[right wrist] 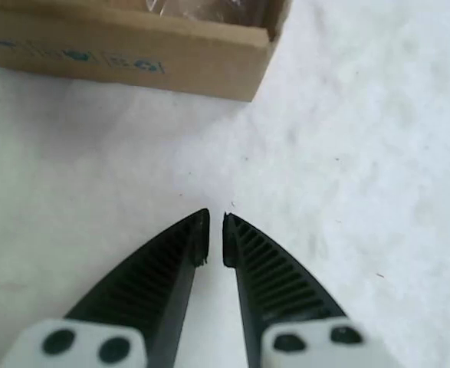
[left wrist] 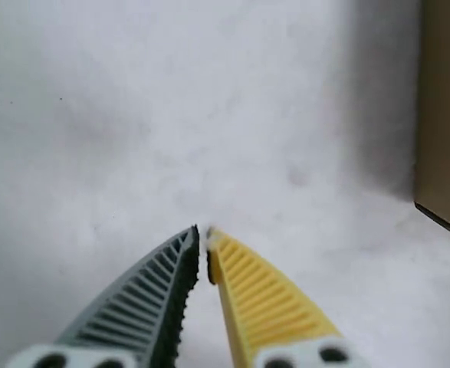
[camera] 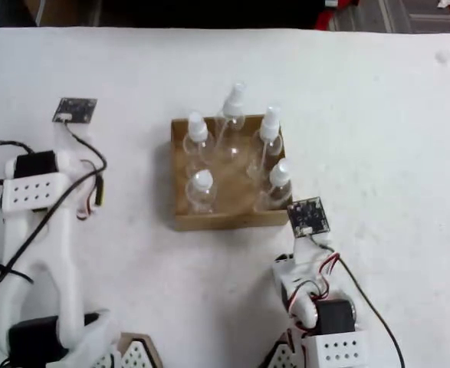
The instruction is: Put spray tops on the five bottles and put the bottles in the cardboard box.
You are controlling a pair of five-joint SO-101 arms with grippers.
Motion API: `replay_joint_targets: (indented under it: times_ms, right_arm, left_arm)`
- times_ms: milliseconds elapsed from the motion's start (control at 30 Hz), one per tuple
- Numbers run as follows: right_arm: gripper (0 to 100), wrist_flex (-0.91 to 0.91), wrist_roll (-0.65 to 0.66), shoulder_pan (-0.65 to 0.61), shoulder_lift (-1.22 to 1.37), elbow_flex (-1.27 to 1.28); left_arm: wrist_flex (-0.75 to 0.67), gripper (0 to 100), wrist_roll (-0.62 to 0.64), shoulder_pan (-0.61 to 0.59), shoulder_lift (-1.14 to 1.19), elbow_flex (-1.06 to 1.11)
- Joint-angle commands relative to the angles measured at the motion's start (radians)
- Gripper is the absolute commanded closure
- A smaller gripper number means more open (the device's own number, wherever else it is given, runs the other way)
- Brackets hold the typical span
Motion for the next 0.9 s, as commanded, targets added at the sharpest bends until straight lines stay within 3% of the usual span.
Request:
replay_joint_targets:
  times_ms: [0,200,400,867]
  right_arm:
    - [97.8,0.004,0.009,0.010,-0.005,0.009]
    - [97.8,0.004,0.009,0.010,-0.005,0.009]
    - [97.8,0.004,0.009,0.008,-0.005,0.009]
    - [97.8,0.004,0.009,0.010,-0.005,0.009]
  left_arm:
    - [-0.012,98,0.012,0.059,-0.005,-0.049]
    - [-0.011,98,0.012,0.153,-0.005,-0.049]
    - [0.025,98,0.014,0.104,-0.005,-0.061]
    - [0.041,98,0.014,0.128,-0.005,-0.023]
